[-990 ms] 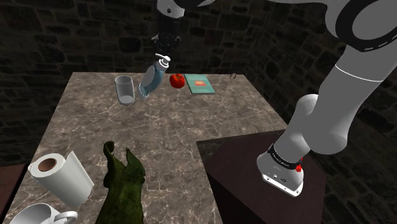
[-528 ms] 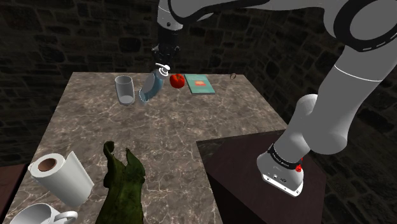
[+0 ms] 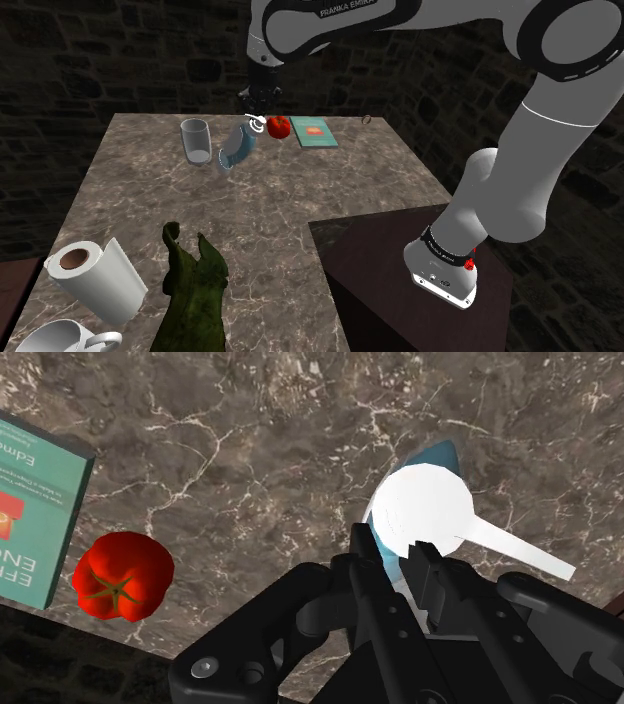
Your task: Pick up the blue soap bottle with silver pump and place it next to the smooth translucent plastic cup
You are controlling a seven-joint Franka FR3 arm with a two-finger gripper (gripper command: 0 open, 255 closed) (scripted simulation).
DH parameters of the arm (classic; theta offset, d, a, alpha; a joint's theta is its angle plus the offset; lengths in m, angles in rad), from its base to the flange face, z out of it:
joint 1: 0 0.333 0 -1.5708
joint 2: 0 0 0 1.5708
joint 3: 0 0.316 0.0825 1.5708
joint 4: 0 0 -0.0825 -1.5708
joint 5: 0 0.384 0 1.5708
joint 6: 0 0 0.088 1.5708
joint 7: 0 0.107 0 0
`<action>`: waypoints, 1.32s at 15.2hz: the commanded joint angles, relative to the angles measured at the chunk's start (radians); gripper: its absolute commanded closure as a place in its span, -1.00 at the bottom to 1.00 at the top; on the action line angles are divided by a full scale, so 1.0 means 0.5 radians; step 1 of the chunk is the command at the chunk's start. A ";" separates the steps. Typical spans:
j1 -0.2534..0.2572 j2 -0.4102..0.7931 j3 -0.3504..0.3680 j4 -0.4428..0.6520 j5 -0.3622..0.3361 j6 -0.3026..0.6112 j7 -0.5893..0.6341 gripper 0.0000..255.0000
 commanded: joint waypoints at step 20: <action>-0.001 -0.086 -0.004 0.126 -0.014 -0.209 0.008 -1.00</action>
